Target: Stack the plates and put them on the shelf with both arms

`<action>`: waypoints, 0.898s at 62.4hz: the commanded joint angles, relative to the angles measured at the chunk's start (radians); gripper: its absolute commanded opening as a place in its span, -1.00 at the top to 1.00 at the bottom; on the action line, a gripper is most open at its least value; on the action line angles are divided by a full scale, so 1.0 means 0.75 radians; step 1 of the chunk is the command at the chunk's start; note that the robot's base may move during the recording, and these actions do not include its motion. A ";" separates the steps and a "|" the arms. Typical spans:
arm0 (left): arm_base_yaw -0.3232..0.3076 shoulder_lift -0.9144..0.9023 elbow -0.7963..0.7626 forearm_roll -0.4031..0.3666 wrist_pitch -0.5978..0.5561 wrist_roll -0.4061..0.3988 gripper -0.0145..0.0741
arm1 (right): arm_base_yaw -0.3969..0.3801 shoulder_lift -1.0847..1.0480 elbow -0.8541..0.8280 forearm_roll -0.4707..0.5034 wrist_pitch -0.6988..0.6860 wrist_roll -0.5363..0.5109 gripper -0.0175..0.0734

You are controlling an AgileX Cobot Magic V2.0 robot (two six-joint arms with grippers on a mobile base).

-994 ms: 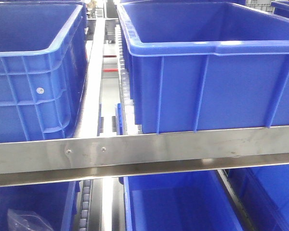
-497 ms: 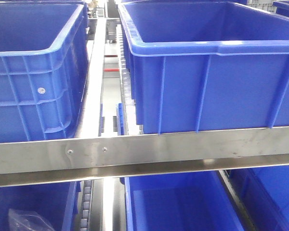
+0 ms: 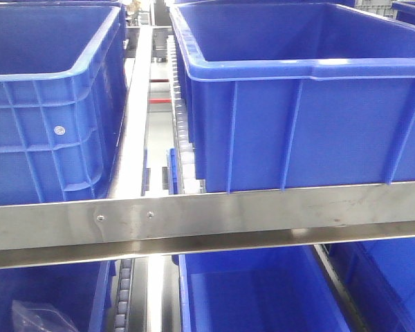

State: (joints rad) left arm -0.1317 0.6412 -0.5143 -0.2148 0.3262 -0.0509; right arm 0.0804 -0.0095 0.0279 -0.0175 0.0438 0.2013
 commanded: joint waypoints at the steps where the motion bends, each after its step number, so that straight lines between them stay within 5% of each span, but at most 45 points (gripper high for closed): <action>1: -0.006 -0.002 -0.038 -0.016 -0.101 -0.005 0.45 | -0.007 -0.030 -0.021 -0.016 -0.125 0.001 0.51; 42: -0.006 -0.002 -0.038 -0.016 -0.101 -0.005 0.45 | -0.007 -0.030 -0.021 -0.016 -0.125 0.001 0.51; 47: -0.006 -0.002 -0.038 0.041 -0.117 -0.005 0.45 | -0.007 -0.030 -0.021 -0.016 -0.125 0.001 0.51; 56: 0.086 -0.087 0.013 0.067 -0.133 -0.005 0.45 | -0.007 -0.030 -0.021 -0.016 -0.125 0.001 0.51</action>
State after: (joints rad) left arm -0.1070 0.6172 -0.5027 -0.1758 0.3146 -0.0509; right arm 0.0804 -0.0095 0.0279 -0.0175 0.0422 0.2048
